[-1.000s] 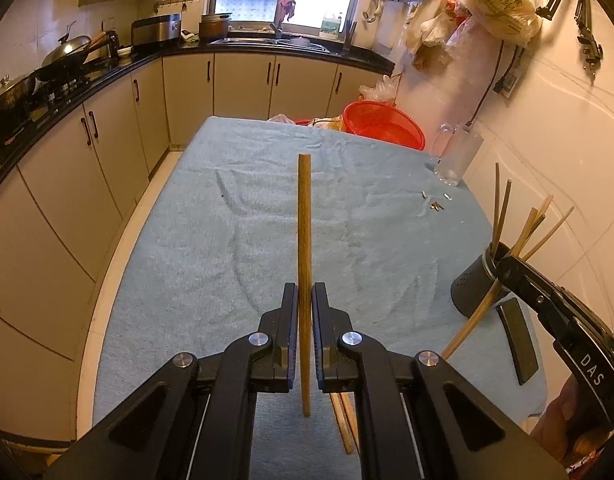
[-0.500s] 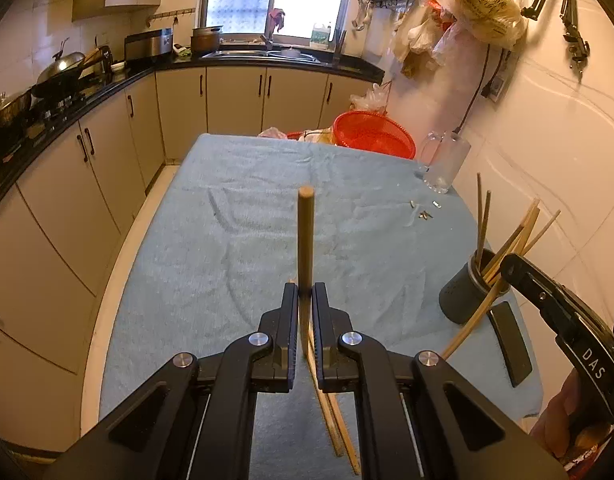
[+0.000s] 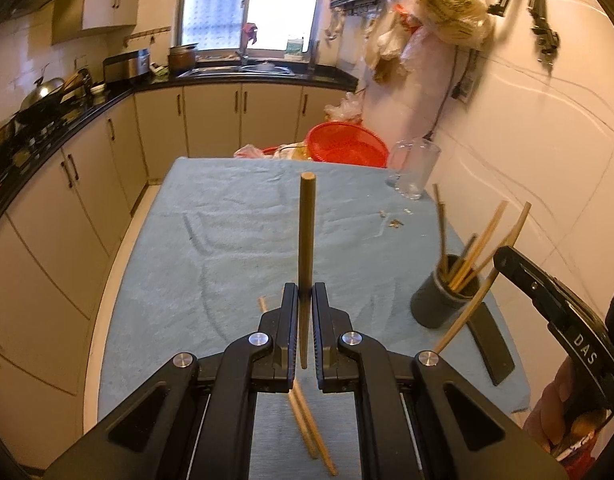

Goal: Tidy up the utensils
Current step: 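Lower both chopsticks into the black holder cup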

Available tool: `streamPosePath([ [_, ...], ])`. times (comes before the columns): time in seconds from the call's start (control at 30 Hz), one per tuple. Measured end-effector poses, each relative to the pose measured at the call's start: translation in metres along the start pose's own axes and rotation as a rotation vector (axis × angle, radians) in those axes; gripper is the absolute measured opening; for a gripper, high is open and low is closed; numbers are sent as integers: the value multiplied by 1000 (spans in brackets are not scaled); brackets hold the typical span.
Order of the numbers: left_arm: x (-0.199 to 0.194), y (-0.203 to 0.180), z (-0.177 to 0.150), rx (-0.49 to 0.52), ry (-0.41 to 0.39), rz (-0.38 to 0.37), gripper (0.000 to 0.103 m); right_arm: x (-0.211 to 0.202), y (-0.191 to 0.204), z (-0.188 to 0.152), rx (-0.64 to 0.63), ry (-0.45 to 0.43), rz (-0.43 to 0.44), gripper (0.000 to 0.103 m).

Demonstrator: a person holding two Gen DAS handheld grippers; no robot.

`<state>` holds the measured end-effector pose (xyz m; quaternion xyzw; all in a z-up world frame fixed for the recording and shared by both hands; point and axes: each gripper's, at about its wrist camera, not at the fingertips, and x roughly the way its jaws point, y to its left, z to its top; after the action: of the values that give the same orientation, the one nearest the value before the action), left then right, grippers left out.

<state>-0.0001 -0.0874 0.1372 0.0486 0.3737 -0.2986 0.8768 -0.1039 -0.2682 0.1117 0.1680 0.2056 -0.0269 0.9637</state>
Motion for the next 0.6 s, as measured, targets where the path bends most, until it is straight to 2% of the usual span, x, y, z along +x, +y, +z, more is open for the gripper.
streamPosePath([
  [0.6, -20, -82, 29, 114, -20, -164, 6, -87, -62, 37, 75, -169, -89, 7],
])
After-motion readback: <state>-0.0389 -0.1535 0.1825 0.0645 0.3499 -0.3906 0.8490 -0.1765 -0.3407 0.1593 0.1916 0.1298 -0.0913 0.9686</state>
